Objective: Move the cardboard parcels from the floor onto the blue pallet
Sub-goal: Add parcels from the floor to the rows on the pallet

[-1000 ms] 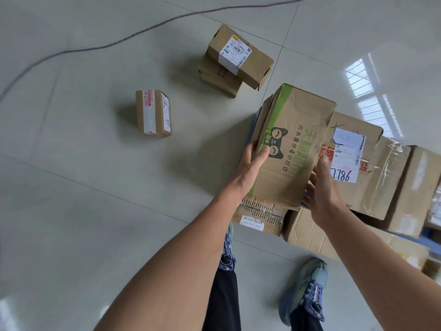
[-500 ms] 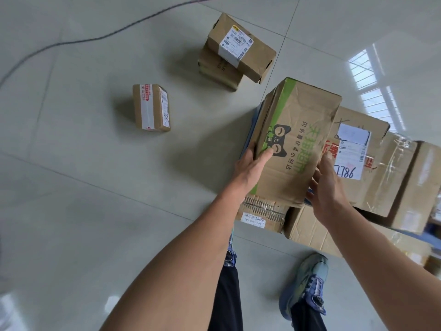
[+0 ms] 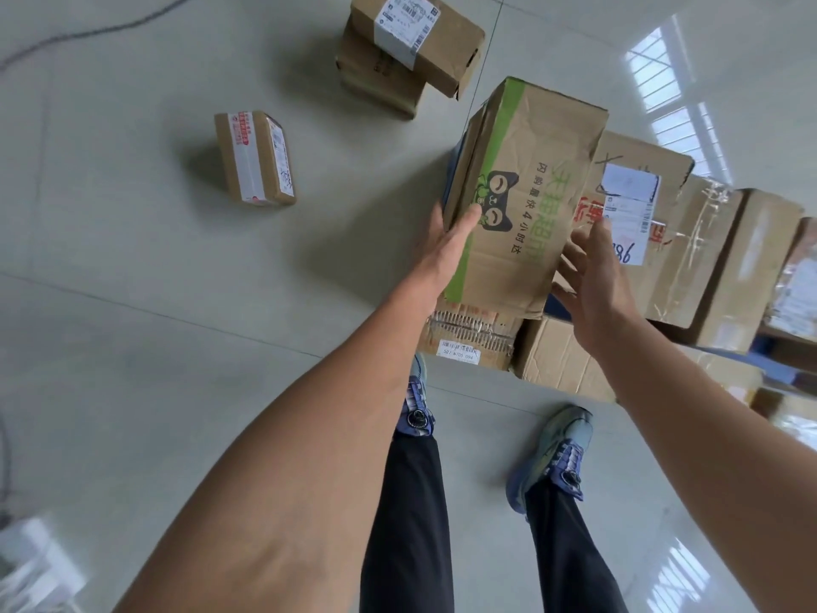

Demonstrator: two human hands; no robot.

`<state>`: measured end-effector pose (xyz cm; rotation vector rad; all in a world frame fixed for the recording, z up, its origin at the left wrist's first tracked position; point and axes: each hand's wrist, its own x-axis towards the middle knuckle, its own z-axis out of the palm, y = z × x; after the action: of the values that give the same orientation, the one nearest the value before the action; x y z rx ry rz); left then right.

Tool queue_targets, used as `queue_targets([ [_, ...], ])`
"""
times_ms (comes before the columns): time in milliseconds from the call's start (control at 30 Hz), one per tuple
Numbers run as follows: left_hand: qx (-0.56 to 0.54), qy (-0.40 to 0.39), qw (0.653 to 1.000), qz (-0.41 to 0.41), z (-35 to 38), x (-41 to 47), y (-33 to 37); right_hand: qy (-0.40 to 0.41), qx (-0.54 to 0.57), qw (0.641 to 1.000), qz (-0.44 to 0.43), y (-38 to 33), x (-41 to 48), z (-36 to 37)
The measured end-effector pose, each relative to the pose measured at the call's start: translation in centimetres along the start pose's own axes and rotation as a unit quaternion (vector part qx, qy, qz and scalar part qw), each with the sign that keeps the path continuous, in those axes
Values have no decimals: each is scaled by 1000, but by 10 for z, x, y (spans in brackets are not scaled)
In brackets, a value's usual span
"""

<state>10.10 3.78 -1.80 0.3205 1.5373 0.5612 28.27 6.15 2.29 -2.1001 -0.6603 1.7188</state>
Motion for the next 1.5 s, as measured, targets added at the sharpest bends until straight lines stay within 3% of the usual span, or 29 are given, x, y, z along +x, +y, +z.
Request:
queue_targets([
  [400, -16, 63, 998, 22, -39, -78, -18, 3, 9, 997, -79, -21, -56, 11],
  [800, -7, 111, 993, 25, -120, -123, -17, -127, -63, 984, -110, -13, -113, 113],
  [967, 20, 141, 990, 8, -190, -84, -16, -137, -92, 984, -60, -3, -92, 194],
  [1267, 82, 139, 987, -16, -315, 46, -12, -99, 0, 994, 35, 23, 9, 338],
  [1500, 128, 139, 982, 2, -356, 139, 8, -89, 20, 992, 92, 34, 57, 396],
])
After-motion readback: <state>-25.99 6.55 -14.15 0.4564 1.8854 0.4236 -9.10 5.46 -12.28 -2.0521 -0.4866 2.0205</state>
